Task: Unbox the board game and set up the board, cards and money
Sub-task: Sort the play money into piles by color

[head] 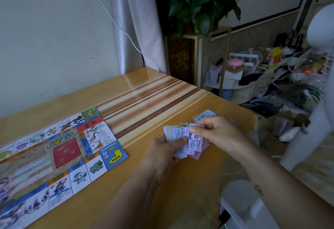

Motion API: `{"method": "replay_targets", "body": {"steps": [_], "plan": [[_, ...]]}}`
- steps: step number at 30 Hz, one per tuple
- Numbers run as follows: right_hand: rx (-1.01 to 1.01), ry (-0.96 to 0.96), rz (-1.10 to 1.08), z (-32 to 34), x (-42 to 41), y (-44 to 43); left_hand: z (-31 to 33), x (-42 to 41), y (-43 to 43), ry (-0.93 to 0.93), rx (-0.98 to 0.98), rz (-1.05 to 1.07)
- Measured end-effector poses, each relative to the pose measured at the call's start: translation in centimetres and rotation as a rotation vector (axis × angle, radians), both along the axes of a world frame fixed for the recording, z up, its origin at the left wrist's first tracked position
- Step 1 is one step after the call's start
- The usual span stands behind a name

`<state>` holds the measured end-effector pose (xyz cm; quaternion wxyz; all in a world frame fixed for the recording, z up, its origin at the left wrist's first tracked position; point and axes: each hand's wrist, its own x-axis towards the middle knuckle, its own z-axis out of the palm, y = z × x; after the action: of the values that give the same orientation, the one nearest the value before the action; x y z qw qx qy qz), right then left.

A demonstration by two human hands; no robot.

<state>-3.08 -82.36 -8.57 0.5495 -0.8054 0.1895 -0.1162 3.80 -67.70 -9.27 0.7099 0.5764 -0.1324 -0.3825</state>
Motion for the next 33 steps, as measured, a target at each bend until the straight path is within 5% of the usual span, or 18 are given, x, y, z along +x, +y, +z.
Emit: {"method": "replay_targets", "body": {"steps": [6,18,29,33], "plan": [[-0.057,-0.047,-0.036,0.2,0.0,-0.3,0.4,-0.5,-0.8,0.056,0.016,0.057],[0.081,-0.233,-0.28,-0.2,-0.7,-2.9,1.1,-0.8,-2.1,0.519,-0.15,0.232],[-0.282,-0.066,-0.503,-3.8,0.4,-7.1,1.7,-0.4,-1.4,0.574,-0.239,0.245],[-0.587,0.136,-0.624,-4.9,0.3,-6.6,1.4,-0.2,-1.2,0.494,-0.216,0.205]]}}
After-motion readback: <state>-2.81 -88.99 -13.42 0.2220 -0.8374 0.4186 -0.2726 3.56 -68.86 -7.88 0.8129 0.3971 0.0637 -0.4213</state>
